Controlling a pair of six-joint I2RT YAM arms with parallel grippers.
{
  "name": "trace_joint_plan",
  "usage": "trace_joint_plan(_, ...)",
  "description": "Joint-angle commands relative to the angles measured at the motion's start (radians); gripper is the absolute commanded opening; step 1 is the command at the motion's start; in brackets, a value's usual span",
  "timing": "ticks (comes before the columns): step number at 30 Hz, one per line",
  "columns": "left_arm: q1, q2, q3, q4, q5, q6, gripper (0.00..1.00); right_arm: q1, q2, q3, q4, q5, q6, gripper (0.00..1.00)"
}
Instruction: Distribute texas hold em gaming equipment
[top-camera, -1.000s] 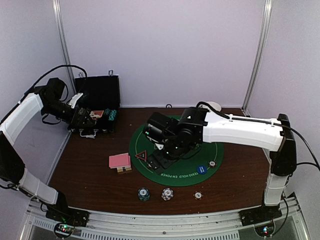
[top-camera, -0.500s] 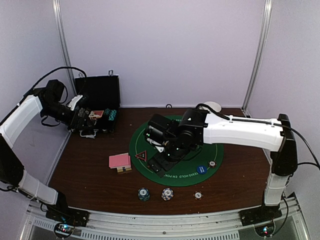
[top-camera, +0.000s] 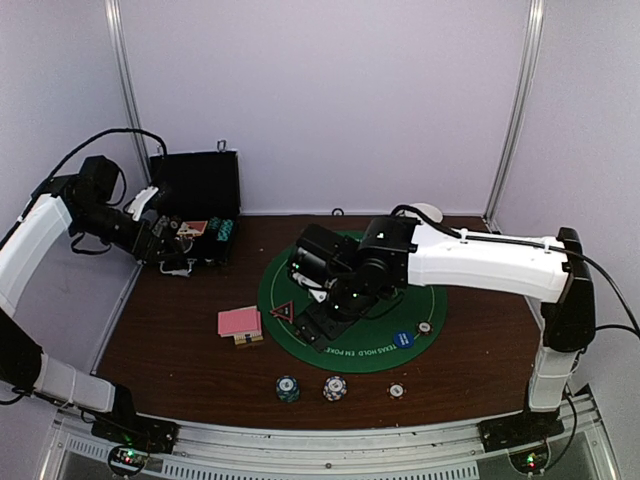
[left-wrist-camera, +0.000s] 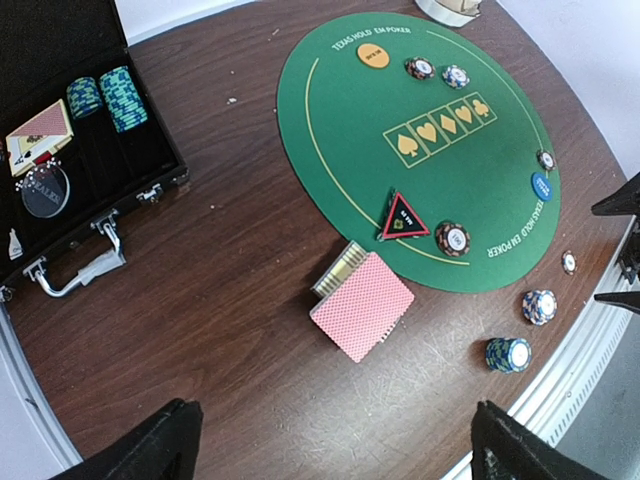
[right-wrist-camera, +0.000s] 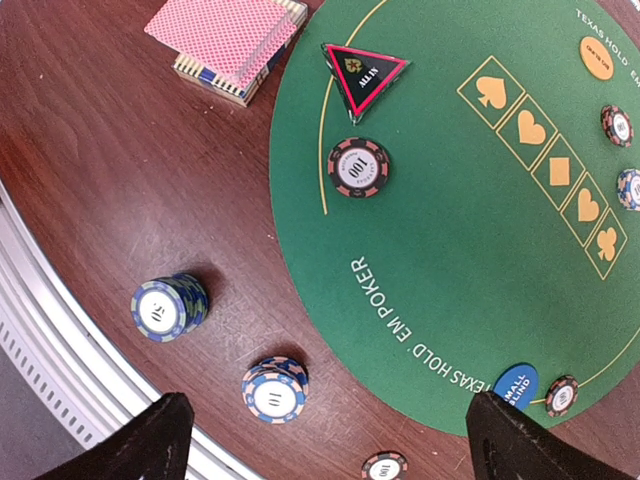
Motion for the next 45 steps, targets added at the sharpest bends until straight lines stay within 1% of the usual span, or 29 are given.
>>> trace_joint_plan(1, -0.006, -0.010, 0.025, -0.027, 0.018, 0.035, 0.98, -0.002, -0.047, -0.028, -0.006, 0.003, 0.012, 0.99)
trace_joint_plan(5, -0.007, -0.028, -0.001, -0.034, 0.007, 0.053, 0.97, -0.002, -0.060, -0.047, -0.014, 0.001, 0.025, 0.99)
trace_joint_plan(9, -0.006, -0.045, -0.019, -0.034, 0.011, 0.060, 0.98, -0.002, -0.107, -0.083, -0.001, -0.015, 0.040, 0.99)
trace_joint_plan(14, -0.007, -0.033, -0.010, -0.036, -0.002, 0.063, 0.98, 0.000, -0.156, -0.124, 0.010, -0.024, 0.048, 0.99)
trace_joint_plan(20, -0.006, -0.020, 0.006, -0.036, -0.011, 0.059, 0.98, 0.001, -0.150, -0.138, 0.017, -0.028, 0.049, 0.99)
trace_joint_plan(22, -0.007, -0.025, -0.004, -0.037, -0.018, 0.070, 0.98, 0.001, -0.133, -0.126, 0.028, -0.029, 0.046, 0.99)
trace_joint_plan(27, -0.007, -0.024, -0.031, -0.046, -0.038, 0.111, 0.98, 0.002, -0.047, -0.008, -0.017, -0.008, 0.043, 0.99)
trace_joint_plan(31, -0.006, 0.040, -0.013, -0.023, -0.008, 0.115, 0.98, 0.003, -0.017, 0.028, -0.023, -0.002, 0.070, 0.99)
trace_joint_plan(35, -0.008, 0.120, 0.048, -0.047, -0.001, 0.079, 0.98, 0.015, -0.036, -0.009, -0.003, -0.012, 0.077, 0.99)
trace_joint_plan(40, -0.008, 0.060, -0.017, -0.008, 0.013, 0.110, 0.98, 0.043, -0.082, -0.075, 0.000, -0.012, 0.080, 1.00)
trace_joint_plan(45, -0.008, 0.037, 0.003, -0.043, 0.018, 0.114, 0.98, 0.075, -0.135, -0.182, 0.059, -0.014, 0.083, 1.00)
